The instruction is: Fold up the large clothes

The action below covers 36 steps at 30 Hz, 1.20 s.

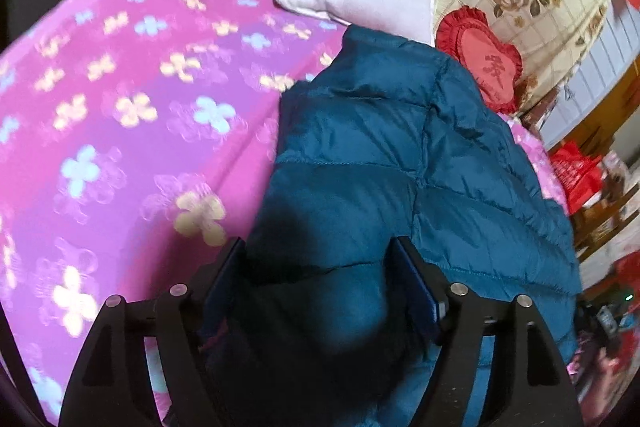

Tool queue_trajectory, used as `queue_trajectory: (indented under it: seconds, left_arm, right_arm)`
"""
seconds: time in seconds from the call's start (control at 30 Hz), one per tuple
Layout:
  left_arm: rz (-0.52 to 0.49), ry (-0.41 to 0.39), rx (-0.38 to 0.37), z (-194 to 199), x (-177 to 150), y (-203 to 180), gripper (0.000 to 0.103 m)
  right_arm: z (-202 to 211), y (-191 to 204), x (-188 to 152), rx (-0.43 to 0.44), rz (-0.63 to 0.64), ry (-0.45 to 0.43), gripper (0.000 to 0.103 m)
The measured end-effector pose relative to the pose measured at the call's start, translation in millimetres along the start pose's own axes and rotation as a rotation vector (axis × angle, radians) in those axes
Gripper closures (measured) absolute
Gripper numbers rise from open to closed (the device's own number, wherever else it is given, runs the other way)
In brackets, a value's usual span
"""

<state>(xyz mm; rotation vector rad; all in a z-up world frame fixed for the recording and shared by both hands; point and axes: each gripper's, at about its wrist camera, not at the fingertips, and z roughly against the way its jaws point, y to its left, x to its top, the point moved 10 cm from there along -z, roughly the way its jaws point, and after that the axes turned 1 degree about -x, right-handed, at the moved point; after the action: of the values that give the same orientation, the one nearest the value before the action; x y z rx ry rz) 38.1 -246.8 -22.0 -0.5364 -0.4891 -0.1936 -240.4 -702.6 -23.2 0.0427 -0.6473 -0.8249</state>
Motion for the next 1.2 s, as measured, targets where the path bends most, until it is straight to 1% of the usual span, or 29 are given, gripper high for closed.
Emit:
queue_trajectory:
  seconds: [0.03, 0.13, 0.2, 0.33, 0.37, 0.5, 0.53, 0.57, 0.67, 0.73, 0.77, 0.8, 0.83, 0.87, 0.9, 0.93, 0.97, 1.0, 1.07, 1.1, 1.2]
  left_arm:
    - [0.024, 0.013, -0.026, -3.5, -0.1, 1.4, 0.045]
    - [0.051, 0.028, -0.067, -9.9, 0.0, 3.3, 0.041]
    - [0.054, 0.039, -0.084, -14.0, -0.3, 3.5, 0.038]
    - [0.060, 0.061, -0.123, -23.6, -0.6, -0.2, 0.034]
    - [0.057, 0.060, -0.130, -25.2, -0.1, -2.0, 0.031]
    - [0.001, 0.073, -0.115, -33.6, 2.2, -13.3, 0.021]
    - [-0.011, 0.079, -0.112, -35.8, 2.7, -16.6, 0.020]
    - [-0.017, 0.083, -0.111, -37.6, 3.5, -18.5, 0.018]
    - [-0.033, 0.090, -0.114, -41.2, 5.7, -22.3, 0.018]
    - [-0.038, 0.090, -0.117, -42.9, 6.9, -24.8, 0.018]
    - [-0.045, 0.093, -0.119, -43.8, 7.4, -26.7, 0.021]
    - [-0.056, 0.098, -0.128, -44.2, 7.1, -30.4, 0.033]
    - [-0.059, 0.102, -0.148, -43.1, 5.2, -35.0, 0.040]
    - [-0.060, 0.091, -0.156, -40.6, 4.8, -37.9, 0.052]
    - [-0.071, 0.071, -0.160, -36.1, 5.1, -41.0, 0.067]
    - [-0.086, 0.056, -0.164, -30.5, 5.7, -44.9, 0.073]
    - [-0.094, 0.047, -0.167, -25.2, 5.9, -47.5, 0.085]
    - [-0.101, 0.038, -0.167, -17.6, 6.1, -49.9, 0.092]
    - [-0.110, 0.020, -0.166, 1.4, 6.9, -54.0, 0.098]
    - [-0.113, 0.010, -0.175, 13.4, 6.5, -55.7, 0.099]
    - [-0.135, 0.000, -0.205, 53.0, -1.7, -59.1, 0.101]
  right_arm:
    - [-3.8, -0.4, 0.3, 0.024, -0.018, 0.007, 0.000]
    - [-14.6, 0.0, 2.7, 0.078, -0.046, 0.028, 0.000]
    - [-21.4, 0.9, 3.2, 0.100, -0.056, 0.048, 0.000]
    - [-35.2, 5.3, 5.0, 0.153, -0.058, 0.082, 0.000]
    - [-38.3, 7.3, 5.5, 0.167, -0.050, 0.088, 0.000]
    - [-48.5, 14.7, 6.5, 0.207, -0.019, 0.119, 0.000]
    - [-52.2, 16.6, 4.7, 0.225, -0.019, 0.142, 0.000]
    - [-54.1, 18.1, 5.4, 0.233, -0.010, 0.144, 0.000]
    - [-60.3, 28.3, 5.4, 0.225, 0.059, 0.162, 0.000]
    - [-63.9, 32.7, 5.2, 0.211, 0.079, 0.176, 0.000]
    - [-64.5, 34.7, 5.0, 0.209, 0.080, 0.183, 0.000]
    - [-64.5, 39.2, 4.4, 0.221, 0.080, 0.186, 0.001]
    - [-64.2, 45.4, 3.6, 0.242, 0.084, 0.184, 0.003]
    - [-61.9, 53.3, 2.7, 0.252, 0.109, 0.168, 0.011]
    - [-60.0, 58.5, 2.1, 0.246, 0.138, 0.152, 0.024]
    - [-55.5, 66.2, 1.2, 0.247, 0.170, 0.135, 0.033]
    - [-50.8, 71.7, 0.6, 0.249, 0.186, 0.123, 0.047]
    - [-43.8, 76.9, 0.5, 0.236, 0.206, 0.106, 0.057]
    - [-29.0, 84.1, -0.4, 0.212, 0.237, 0.083, 0.067]
    - [-20.4, 87.5, 0.0, 0.212, 0.245, 0.073, 0.071]
    - [12.8, 96.7, -0.9, 0.243, 0.240, 0.038, 0.073]
